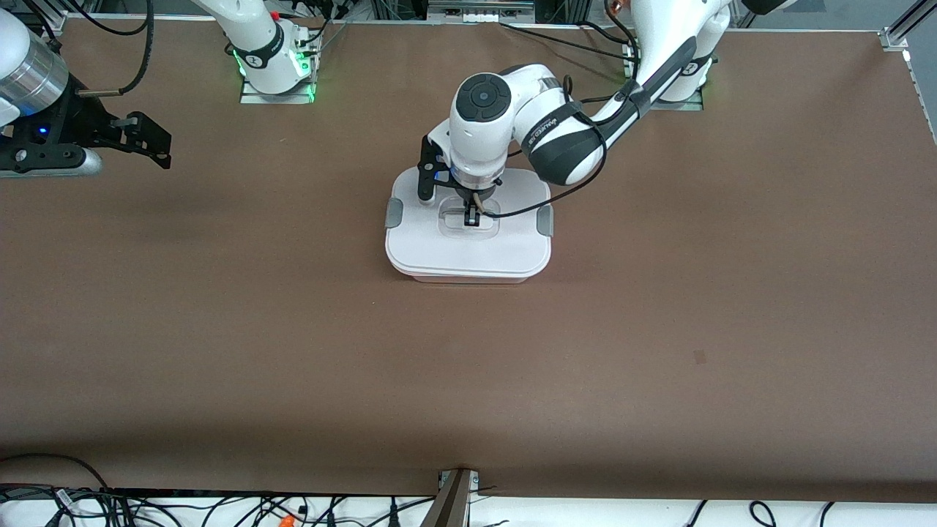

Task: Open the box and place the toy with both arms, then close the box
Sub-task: 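Press the lid down onto the box with the left gripper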

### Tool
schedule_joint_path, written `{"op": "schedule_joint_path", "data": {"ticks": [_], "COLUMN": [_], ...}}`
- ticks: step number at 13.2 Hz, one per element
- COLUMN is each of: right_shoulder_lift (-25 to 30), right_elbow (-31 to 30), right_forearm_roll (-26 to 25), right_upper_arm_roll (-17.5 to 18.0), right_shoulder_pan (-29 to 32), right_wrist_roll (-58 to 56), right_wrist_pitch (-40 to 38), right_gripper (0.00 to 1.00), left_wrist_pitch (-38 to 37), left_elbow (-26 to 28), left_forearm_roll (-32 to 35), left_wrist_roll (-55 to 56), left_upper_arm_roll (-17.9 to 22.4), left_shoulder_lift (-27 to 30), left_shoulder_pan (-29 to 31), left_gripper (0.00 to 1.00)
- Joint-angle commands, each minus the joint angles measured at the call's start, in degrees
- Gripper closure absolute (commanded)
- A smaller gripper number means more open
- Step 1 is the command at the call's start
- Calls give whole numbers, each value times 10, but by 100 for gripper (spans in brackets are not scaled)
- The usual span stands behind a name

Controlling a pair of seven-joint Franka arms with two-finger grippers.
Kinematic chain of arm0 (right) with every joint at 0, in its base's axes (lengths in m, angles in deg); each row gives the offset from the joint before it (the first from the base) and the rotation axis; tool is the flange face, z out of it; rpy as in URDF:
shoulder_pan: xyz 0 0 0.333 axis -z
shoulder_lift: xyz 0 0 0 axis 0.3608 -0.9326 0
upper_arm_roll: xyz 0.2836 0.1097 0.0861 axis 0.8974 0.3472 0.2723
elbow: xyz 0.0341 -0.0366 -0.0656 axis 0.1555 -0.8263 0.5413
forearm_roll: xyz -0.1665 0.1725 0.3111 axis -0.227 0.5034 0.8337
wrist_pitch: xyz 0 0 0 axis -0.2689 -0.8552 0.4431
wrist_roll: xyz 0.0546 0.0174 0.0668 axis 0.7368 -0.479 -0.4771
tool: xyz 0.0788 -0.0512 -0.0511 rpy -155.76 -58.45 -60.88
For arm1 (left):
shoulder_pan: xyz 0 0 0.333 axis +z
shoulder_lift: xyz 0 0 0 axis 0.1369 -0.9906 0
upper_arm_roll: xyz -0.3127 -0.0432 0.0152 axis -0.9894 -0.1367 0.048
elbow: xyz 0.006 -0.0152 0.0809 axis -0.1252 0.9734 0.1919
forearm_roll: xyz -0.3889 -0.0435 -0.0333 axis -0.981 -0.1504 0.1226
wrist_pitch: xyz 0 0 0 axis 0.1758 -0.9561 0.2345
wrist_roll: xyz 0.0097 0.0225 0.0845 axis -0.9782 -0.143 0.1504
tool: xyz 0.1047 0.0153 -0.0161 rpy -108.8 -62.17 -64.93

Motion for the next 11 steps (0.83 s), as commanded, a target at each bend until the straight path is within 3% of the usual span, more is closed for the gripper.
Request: {"op": "schedule_joint_path", "data": {"ticks": [1,11], "right_shoulder_lift": [1,1], "right_elbow": [11,11], "right_forearm_roll": [4,4], "right_upper_arm_roll": [5,5], "right_shoulder_pan": [2,2], "right_wrist_roll": [1,0], "right_wrist_pitch": [-16,-16], "right_gripper": [0,0], "left_wrist_pitch": [-2,-16], "left_elbow": [7,10], "left_forearm_roll": [17,9], "left_wrist_roll": [11,47], "left_upper_arm_roll": [3,2], "left_shoulder_lift": [-5,-6], "left_shoulder_pan": [3,10], "left_gripper": [100,100]}}
